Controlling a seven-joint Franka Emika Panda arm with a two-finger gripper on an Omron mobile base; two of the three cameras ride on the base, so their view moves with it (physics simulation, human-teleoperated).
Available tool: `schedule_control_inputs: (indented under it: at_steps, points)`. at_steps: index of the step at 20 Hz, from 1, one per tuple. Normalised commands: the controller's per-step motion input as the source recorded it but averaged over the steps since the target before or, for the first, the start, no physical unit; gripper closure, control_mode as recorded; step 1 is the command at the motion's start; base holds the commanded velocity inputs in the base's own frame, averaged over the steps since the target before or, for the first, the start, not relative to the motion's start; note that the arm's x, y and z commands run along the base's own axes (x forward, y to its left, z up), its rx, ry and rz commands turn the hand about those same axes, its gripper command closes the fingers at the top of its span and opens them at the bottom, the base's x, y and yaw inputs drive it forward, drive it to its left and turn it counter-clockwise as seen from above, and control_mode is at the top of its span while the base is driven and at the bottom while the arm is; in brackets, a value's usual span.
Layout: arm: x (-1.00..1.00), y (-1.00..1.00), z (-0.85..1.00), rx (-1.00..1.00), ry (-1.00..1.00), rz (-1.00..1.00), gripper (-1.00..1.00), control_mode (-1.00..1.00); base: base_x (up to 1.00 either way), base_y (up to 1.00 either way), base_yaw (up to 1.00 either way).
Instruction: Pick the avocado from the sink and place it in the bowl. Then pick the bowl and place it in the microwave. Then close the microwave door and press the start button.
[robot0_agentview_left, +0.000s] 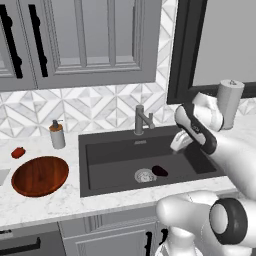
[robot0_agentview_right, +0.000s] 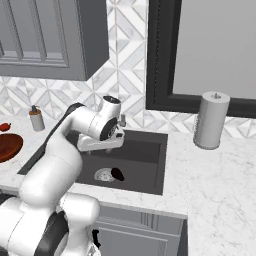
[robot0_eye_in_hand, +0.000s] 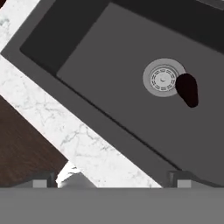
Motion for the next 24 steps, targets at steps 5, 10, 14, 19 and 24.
schedule_control_inputs:
  at_steps: [5, 10, 14, 19, 24]
  points:
    - [0.43, -0.03, -0.52, 0.0, 0.02, 0.03, -1.0, -1.0, 0.0, 0.0, 0.0]
    - [0.39, -0.04, -0.44, 0.0, 0.0, 0.05, -1.0, -1.0, 0.0, 0.0, 0.0]
    - [0.2, -0.17, -0.34, 0.0, 0.0, 0.04, -1.0, -1.0, 0.0, 0.0, 0.0]
    - [0.0, -0.07, -0.37, 0.0, -0.07, 0.01, -1.0, -1.0, 0.0, 0.0, 0.0]
    - [0.05, 0.0, -0.46, 0.0, -0.1, 0.0, -1.0, -1.0, 0.0, 0.0, 0.0]
